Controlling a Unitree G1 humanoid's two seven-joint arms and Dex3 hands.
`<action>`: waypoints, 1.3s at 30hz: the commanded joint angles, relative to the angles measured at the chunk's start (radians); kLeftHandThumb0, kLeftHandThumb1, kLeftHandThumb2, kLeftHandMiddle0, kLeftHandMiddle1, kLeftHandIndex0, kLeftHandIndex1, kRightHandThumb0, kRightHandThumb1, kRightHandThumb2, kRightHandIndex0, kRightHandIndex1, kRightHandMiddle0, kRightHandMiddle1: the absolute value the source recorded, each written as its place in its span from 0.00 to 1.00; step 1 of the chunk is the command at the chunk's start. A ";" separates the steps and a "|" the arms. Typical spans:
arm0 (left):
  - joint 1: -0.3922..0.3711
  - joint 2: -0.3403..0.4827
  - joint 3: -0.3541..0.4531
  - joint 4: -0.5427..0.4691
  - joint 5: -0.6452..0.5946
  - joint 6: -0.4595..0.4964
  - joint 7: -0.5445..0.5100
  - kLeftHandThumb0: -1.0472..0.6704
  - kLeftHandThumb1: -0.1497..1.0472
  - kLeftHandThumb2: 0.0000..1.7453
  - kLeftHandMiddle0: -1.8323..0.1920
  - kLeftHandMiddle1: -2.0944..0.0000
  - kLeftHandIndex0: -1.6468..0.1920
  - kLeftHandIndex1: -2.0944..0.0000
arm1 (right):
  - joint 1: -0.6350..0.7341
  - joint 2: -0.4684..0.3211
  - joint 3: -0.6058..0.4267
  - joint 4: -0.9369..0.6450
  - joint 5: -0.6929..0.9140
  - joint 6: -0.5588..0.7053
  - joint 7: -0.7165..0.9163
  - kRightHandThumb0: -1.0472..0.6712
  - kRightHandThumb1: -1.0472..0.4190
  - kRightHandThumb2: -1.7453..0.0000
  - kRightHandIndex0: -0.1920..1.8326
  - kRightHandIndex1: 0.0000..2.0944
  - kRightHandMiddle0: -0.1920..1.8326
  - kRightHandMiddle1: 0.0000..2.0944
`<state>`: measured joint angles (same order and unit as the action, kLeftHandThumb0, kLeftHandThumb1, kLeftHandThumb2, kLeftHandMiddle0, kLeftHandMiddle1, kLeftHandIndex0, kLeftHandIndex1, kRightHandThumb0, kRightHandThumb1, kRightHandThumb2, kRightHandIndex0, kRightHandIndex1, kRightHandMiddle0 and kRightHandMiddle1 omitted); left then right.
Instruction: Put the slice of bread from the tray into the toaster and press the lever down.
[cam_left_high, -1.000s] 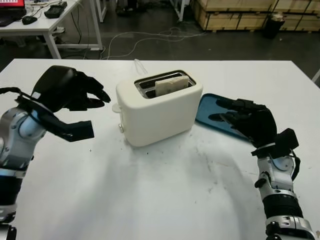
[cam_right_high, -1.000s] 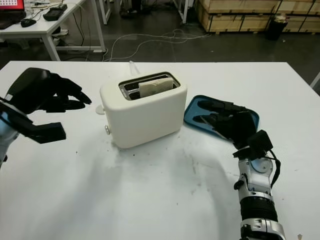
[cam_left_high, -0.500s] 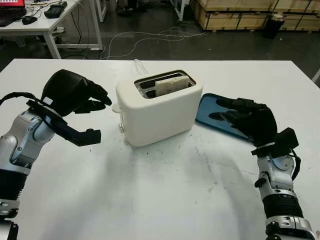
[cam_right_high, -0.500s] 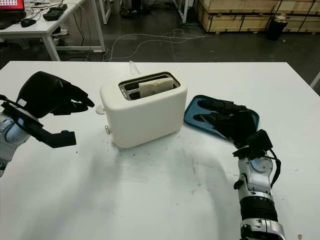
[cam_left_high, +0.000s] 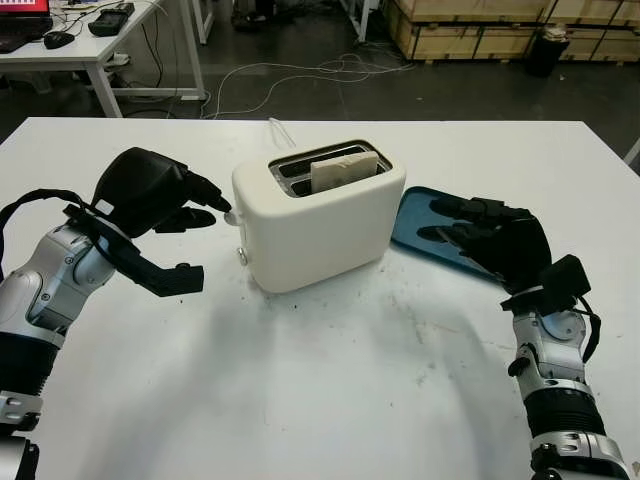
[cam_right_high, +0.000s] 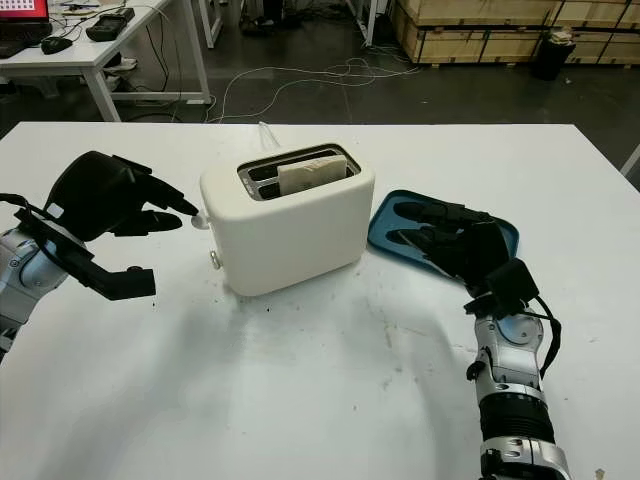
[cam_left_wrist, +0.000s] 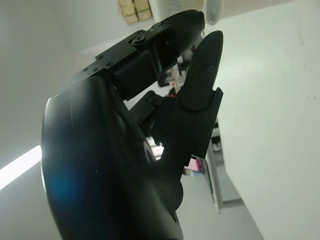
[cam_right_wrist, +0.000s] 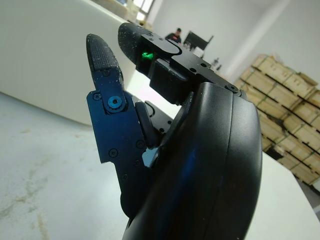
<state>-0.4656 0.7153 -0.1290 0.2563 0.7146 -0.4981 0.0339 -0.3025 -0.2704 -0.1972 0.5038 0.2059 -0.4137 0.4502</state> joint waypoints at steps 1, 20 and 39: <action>-0.019 0.003 -0.004 0.010 -0.002 -0.005 0.013 0.42 0.79 0.00 0.42 0.26 0.23 0.99 | -0.003 -0.003 0.004 -0.004 -0.010 -0.006 -0.012 0.32 0.15 1.00 0.69 0.01 0.64 0.00; -0.015 0.005 -0.003 0.007 -0.030 -0.015 -0.021 0.43 0.77 0.00 0.40 0.31 0.19 0.98 | -0.002 -0.004 0.010 -0.005 -0.009 -0.011 -0.027 0.33 0.14 1.00 0.70 0.01 0.64 0.00; -0.025 -0.007 -0.016 0.025 -0.044 -0.018 -0.027 0.43 0.75 0.00 0.37 0.39 0.17 0.99 | 0.000 -0.007 0.010 -0.008 -0.014 -0.017 -0.037 0.32 0.13 1.00 0.69 0.00 0.64 0.00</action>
<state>-0.4710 0.7124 -0.1350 0.2708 0.6707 -0.5132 0.0034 -0.3025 -0.2710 -0.1867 0.5029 0.2029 -0.4137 0.4230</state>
